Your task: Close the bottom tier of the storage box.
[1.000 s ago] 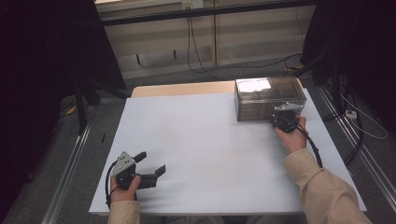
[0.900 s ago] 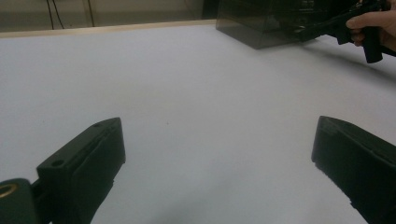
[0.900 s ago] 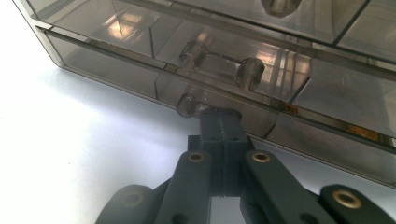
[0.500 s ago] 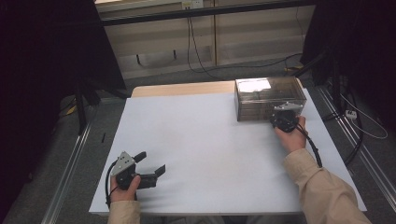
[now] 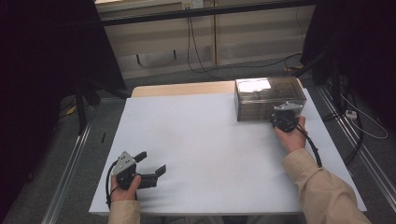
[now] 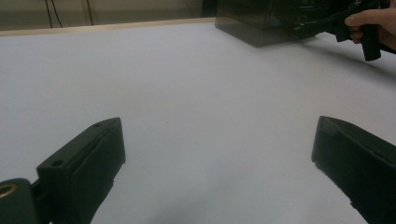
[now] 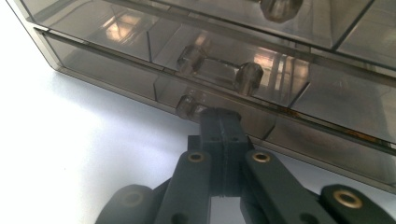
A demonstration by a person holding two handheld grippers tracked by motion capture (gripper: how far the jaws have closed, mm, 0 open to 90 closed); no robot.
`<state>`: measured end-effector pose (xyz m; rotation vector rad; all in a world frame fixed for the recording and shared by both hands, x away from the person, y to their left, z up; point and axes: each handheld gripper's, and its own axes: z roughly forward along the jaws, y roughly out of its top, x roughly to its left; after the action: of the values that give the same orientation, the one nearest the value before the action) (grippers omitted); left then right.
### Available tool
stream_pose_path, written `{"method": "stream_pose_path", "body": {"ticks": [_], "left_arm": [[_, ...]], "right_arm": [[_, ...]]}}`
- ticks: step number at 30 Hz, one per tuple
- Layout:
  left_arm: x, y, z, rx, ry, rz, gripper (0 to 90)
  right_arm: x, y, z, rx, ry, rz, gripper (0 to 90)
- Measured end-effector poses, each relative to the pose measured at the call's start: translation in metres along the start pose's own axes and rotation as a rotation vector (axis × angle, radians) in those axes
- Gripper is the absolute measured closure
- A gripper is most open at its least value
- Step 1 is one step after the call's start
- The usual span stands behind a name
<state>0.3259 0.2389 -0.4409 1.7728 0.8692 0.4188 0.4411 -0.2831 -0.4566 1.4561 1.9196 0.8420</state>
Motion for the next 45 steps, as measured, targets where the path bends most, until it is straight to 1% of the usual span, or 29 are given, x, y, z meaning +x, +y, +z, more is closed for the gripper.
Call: {"method": "stream_pose_path", "body": {"ticks": [10, 16, 19, 23, 27, 31, 33, 38, 42, 45], "left_arm": [[0.0, 0.001, 0.0, -0.008, 0.001, -0.007, 2.8], [0.0, 0.001, 0.001, -0.003, -0.002, 0.0, 2.8], [-0.001, 0.001, 0.0, -0.006, 0.001, -0.003, 2.9], [-0.001, 0.002, -0.001, -0.007, 0.001, 0.003, 2.9], [-0.001, 0.002, -0.002, -0.009, 0.003, 0.003, 2.9], [-0.002, 0.002, -0.002, -0.005, 0.001, 0.005, 2.8], [-0.002, 0.002, -0.002, -0.006, 0.0, 0.006, 2.8], [-0.002, 0.002, -0.002, -0.006, -0.001, 0.004, 2.8], [-0.002, 0.002, -0.003, -0.011, 0.002, 0.003, 2.8], [-0.002, 0.002, -0.002, -0.006, -0.001, 0.004, 2.8]], "right_arm": [[-0.001, 0.0, 0.0, -0.001, 0.003, 0.0, 90.0], [-0.001, 0.0, -0.001, 0.0, 0.007, 0.007, 90.0], [-0.002, 0.001, -0.003, -0.008, 0.009, 0.008, 90.0], [-0.003, 0.001, -0.008, -0.006, 0.018, 0.014, 90.0], [-0.004, 0.002, -0.013, -0.009, 0.035, 0.023, 89.2], [-0.003, 0.004, -0.018, -0.01, 0.049, 0.026, 86.1], [-0.002, 0.004, -0.02, -0.009, 0.065, 0.026, 85.8], [0.001, 0.005, -0.024, -0.01, 0.088, 0.035, 83.7], [0.002, 0.006, -0.028, -0.019, 0.113, 0.056, 81.1], [0.004, 0.006, -0.032, -0.022, 0.126, 0.052, 78.9]]}}
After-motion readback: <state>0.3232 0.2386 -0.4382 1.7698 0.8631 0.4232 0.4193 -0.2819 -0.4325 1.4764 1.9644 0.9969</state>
